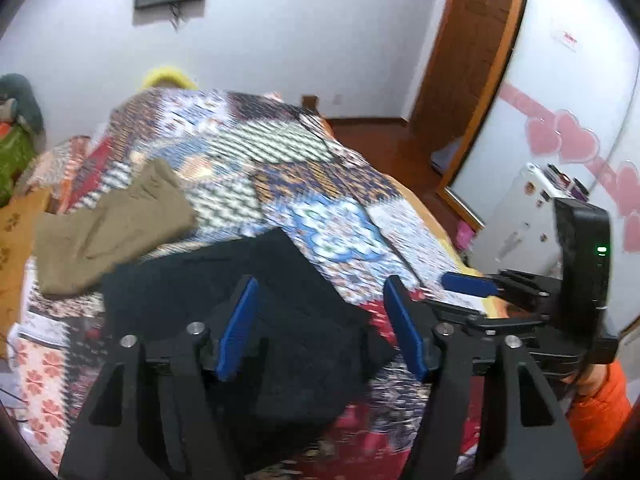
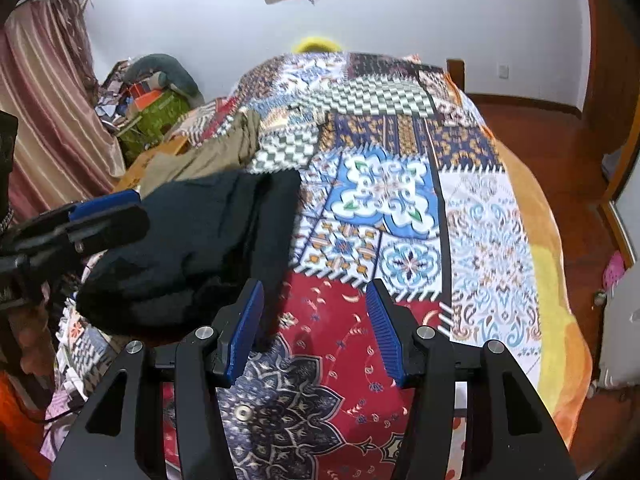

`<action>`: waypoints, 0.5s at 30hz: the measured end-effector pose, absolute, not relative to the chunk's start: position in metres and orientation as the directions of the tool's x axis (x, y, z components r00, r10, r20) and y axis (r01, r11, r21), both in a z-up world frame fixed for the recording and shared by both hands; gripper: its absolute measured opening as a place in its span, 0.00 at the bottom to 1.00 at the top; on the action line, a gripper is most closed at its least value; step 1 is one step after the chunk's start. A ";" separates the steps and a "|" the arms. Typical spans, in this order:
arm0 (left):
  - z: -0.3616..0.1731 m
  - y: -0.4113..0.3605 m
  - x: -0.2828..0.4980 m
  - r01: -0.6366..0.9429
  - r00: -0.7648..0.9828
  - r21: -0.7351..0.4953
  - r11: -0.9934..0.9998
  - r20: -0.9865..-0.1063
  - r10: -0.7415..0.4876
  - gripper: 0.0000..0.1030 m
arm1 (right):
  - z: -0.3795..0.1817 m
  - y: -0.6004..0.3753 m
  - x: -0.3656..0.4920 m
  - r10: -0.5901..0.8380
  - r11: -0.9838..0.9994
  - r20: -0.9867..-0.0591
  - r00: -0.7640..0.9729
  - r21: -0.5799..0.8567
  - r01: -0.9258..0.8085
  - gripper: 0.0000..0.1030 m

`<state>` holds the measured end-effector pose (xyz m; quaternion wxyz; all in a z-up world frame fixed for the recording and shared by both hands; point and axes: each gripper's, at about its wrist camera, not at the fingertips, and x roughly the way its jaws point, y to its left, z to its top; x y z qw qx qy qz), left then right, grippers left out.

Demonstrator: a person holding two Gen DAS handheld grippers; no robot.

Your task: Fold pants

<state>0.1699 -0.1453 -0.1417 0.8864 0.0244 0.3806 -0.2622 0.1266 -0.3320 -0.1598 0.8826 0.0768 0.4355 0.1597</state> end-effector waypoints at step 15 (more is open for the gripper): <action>-0.185 -0.003 0.243 0.193 0.603 0.060 0.979 -0.794 -0.070 0.67 | -0.184 -0.280 0.139 0.425 0.897 -0.776 0.466 0.291 -0.334 0.52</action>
